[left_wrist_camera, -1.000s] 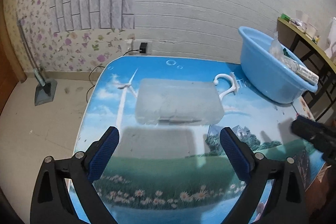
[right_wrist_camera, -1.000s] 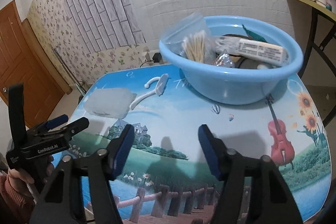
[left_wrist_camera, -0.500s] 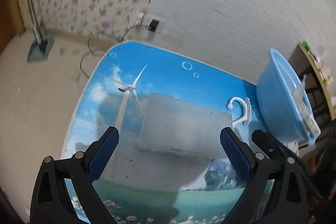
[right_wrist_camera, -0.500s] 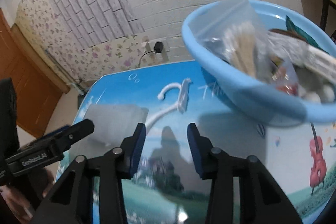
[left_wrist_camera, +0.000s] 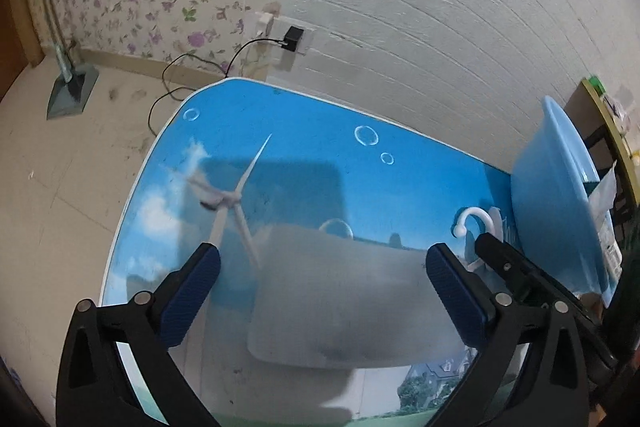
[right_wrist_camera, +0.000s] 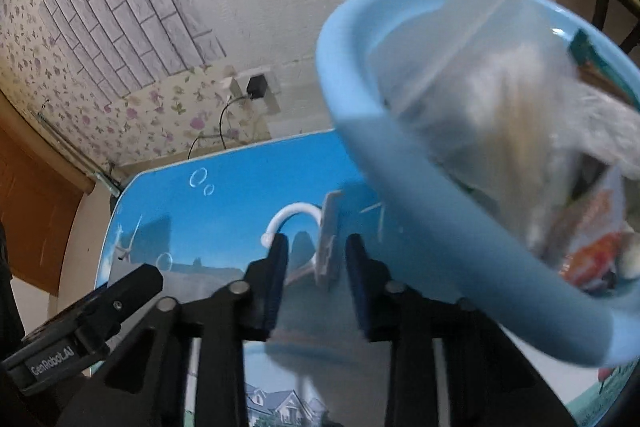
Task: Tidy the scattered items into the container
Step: 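Close the right tool on the white hanger hook while the left tool reaches the clear box, then grasp the clear plastic box with the left tool while the right tool holds the hanger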
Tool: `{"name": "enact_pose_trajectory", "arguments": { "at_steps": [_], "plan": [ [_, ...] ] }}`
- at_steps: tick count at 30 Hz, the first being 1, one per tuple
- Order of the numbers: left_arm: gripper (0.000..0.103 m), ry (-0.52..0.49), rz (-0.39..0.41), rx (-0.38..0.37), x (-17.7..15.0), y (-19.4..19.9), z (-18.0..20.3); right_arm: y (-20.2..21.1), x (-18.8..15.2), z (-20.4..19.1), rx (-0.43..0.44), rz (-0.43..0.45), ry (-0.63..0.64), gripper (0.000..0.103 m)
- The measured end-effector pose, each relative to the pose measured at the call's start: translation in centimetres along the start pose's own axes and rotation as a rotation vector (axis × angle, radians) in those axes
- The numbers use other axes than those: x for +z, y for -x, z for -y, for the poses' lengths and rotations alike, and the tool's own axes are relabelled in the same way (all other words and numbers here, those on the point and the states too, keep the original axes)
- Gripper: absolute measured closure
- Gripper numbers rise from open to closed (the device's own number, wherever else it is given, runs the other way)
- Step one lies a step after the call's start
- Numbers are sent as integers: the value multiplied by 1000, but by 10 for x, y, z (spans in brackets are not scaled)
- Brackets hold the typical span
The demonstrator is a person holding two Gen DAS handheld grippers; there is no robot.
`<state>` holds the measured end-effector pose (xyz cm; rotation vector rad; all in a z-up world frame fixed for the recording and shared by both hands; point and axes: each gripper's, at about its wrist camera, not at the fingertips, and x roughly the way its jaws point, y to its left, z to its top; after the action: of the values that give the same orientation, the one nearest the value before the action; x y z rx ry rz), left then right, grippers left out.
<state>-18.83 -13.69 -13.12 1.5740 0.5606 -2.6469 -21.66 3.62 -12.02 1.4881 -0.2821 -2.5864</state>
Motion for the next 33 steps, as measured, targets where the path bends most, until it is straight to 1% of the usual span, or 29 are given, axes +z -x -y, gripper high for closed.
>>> {"name": "enact_pose_trajectory", "arguments": {
  "at_steps": [2,7,10,12,13,17,22,23,25,26,27,31,33],
  "plan": [
    [0,-14,-1,-8,2,-1,1,-1,-1,-3,0,-2,27,82],
    [0,-34,1,-17,4,-3,7,0,-6,-12,31,-17,98,83],
    [0,-97,-9,-43,0,-1,15,3,-16,-22,58,-30,177,84],
    [0,-96,-9,-53,-5,2,14,8,-24,-26,47,-25,236,83],
    [0,-102,-7,-54,-6,2,14,11,-26,-25,49,-24,245,83],
    [0,-110,-13,-61,-18,9,13,17,-32,-19,104,-51,257,83],
    [0,-137,-24,-76,-35,18,15,32,-50,-14,140,-74,315,83],
    [0,-140,-25,-72,-39,19,16,35,-54,-13,141,-76,326,83],
    [0,-184,-25,-28,-47,20,23,42,-63,-11,158,-90,344,83],
    [0,-226,-19,5,-54,20,30,46,-68,-10,178,-101,355,83],
    [0,-259,-10,22,-60,19,36,50,-74,-9,187,-105,373,83],
    [0,-307,-25,-11,-73,22,52,63,-94,-7,167,-88,449,83],
    [0,-294,-42,-53,-76,26,55,70,-100,1,181,-94,441,83]
  ]
}}
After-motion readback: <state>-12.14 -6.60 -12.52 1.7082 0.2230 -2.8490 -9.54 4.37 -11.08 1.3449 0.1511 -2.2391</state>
